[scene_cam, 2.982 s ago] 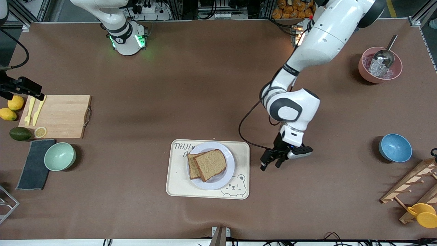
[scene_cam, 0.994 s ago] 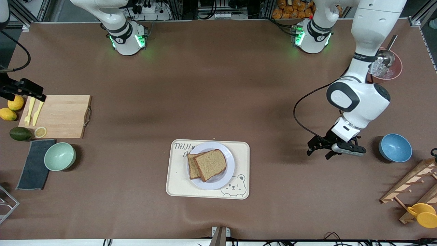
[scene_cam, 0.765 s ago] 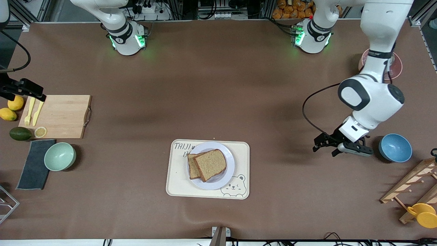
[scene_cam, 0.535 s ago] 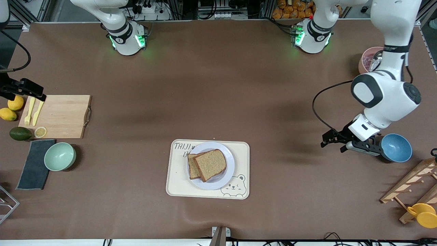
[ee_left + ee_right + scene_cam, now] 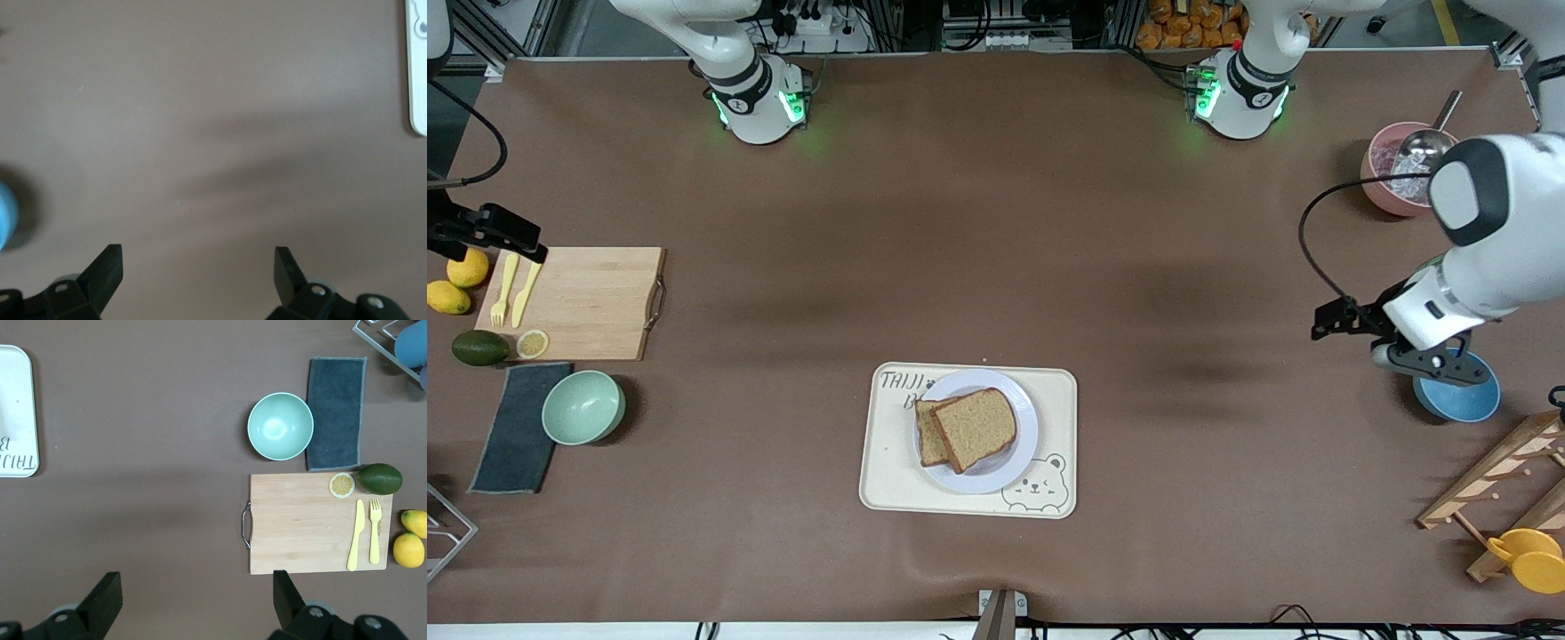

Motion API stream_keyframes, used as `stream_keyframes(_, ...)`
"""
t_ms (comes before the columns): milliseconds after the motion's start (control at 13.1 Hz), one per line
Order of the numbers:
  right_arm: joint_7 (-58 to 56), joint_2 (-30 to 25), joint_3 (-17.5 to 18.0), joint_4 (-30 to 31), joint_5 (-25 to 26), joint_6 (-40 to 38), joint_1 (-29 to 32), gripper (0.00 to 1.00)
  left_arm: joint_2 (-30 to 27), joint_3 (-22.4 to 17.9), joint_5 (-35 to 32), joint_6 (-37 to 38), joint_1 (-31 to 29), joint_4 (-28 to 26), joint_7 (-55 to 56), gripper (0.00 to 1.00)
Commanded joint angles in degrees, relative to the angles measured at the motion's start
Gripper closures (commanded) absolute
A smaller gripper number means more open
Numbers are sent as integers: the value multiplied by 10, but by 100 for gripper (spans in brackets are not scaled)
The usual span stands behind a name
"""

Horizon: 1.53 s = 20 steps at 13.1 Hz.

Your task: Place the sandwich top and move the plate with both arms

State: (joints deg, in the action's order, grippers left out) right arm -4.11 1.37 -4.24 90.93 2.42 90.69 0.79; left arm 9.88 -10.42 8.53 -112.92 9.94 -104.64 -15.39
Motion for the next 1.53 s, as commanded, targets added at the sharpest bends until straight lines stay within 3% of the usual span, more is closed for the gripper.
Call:
stream_keyframes(0,8,4,4,-10,1,-9,4,0,-14,0,-34,110,8,72,63,0)
stream_keyframes(382,7,4,4,-10,1,-9,5,0,-26,8,-43,206,46,155,186,0)
stream_keyframes(688,8,5,4,-10,1,-9,4,0,-93,3,-53,233,39,153,177,0)
stream_keyframes(917,8,4,4,-11,1,-10,4,0,-131,17,-126,280,45,149,161,0)
stream_keyframes(994,8,4,4,-11,1,-10,4,0,-150,44,-126,286,17,139,149,0)
stream_keyframes(1147,8,4,4,-10,1,-10,4,0,-154,154,-99,285,-99,136,127,0)
stream_keyframes(1453,8,4,4,-10,1,-10,4,0,-145,117,-65,282,-58,137,142,0)
